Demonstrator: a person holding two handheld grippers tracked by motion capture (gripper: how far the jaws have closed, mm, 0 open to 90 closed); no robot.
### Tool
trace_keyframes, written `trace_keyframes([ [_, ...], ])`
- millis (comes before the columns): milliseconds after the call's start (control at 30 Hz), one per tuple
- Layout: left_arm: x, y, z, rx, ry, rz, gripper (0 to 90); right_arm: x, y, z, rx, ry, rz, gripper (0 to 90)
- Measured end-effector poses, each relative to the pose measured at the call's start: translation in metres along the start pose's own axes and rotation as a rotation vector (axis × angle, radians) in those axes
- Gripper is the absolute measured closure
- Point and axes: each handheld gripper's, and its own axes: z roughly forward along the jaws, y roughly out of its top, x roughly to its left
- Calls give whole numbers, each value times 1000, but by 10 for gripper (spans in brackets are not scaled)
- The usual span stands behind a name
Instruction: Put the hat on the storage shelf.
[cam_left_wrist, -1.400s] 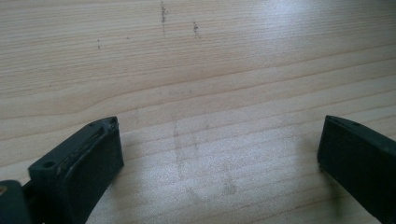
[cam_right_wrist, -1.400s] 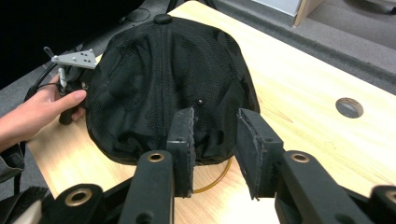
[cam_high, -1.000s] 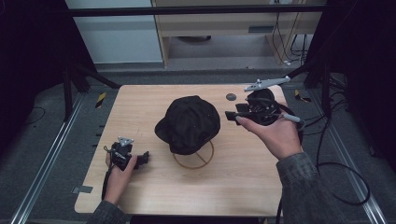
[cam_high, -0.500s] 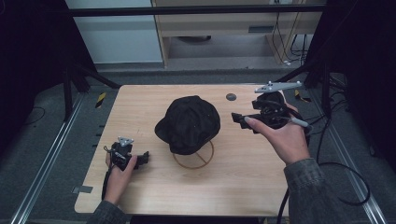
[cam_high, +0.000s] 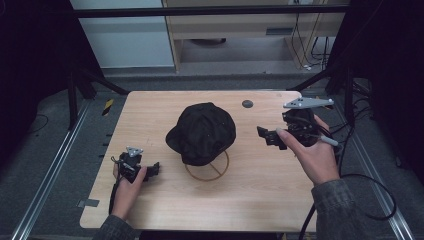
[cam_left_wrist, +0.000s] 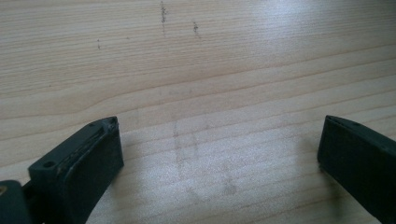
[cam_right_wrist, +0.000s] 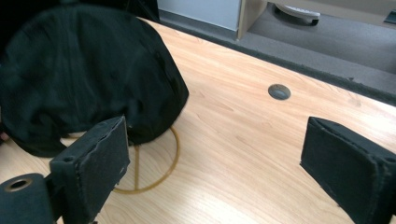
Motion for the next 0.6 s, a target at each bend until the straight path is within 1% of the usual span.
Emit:
trace_keyframes([
  [67, 0, 0, 0, 3, 0, 3, 0, -1, -7, 1, 8, 0, 3, 76],
  [167, 0, 0, 0, 3, 0, 3, 0, -3, -22, 5, 26, -4, 11, 77],
  [233, 0, 0, 0, 3, 0, 3, 0, -4, -29, 8, 30, -3, 21, 89],
  [333, 0, 0, 0, 3, 0, 3, 0, -4, -42, 13, 35, -13, 18, 105],
  [400, 0, 0, 0, 3, 0, 4, 0, -3, -49, 16, 38, -11, 24, 107],
  [600, 0, 0, 0, 3, 0, 3, 0, -2, -74, 32, 68, -8, 21, 109],
])
